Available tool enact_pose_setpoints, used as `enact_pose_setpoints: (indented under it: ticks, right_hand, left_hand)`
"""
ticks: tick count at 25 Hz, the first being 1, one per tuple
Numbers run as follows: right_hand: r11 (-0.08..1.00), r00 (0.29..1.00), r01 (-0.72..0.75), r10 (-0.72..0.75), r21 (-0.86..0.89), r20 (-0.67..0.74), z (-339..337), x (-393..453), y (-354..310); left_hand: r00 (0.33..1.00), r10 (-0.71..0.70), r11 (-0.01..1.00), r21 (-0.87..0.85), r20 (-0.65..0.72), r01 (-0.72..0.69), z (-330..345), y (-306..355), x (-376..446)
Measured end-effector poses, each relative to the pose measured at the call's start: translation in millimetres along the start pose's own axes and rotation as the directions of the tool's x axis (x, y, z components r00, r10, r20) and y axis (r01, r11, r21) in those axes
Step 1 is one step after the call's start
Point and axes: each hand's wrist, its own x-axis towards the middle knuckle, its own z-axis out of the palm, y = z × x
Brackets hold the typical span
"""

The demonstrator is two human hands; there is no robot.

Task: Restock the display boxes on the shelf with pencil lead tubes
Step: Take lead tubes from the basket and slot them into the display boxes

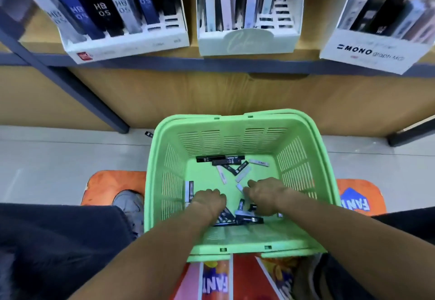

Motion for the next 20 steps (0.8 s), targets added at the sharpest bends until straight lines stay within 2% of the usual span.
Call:
enact_pose_setpoints:
  ticks: [4, 8, 12, 15, 17, 18, 20]
  right_hand:
    - [0.969, 0.993, 0.12, -0.12, -0.216, 0.014, 25.7, 26.6, -7.7]
    - [0.95, 0.991, 0.133, -0.137, -0.282, 0.008, 46.9, 40.1, -10.4]
    - [0.984, 0.992, 0.025, -0.047, -0.176, -0.121, 38.3, 48.5, 4.2]
    - [0.99, 0.966, -0.138, 0.131, -0.016, -0.221, 20.9, 50.7, 20.5]
    - [0.981, 0.963, -0.187, 0.194, 0.054, -0.186, 16.3, 45.3, 27.3]
    - [0.979, 0.971, -0.201, 0.202, 0.019, -0.125, 16.1, 40.8, 29.1]
    - [0.966, 0.974, -0.214, 0.223, -0.148, 0.046, 19.3, 31.7, 27.9]
  left_hand:
    - [0.999, 0.032, 0.999, -0.004, -0.032, -0.032, 10.4, 7.3, 25.8]
    - [0.998, 0.058, 0.998, -0.003, -0.027, -0.058, 14.9, 6.1, 34.6]
    - [0.985, 0.027, 0.995, 0.097, -0.172, -0.01, 15.9, 5.9, 45.7]
    - [0.958, -0.081, 0.996, 0.011, -0.276, 0.087, 3.9, -3.5, 51.9]
    - [0.954, -0.128, 0.991, -0.081, -0.27, 0.11, 1.1, -12.1, 49.0]
    - [0.96, -0.128, 0.988, -0.113, -0.251, 0.102, 2.9, -16.2, 46.4]
    - [0.978, -0.023, 0.995, -0.1, -0.206, 0.003, 9.1, -19.6, 39.7]
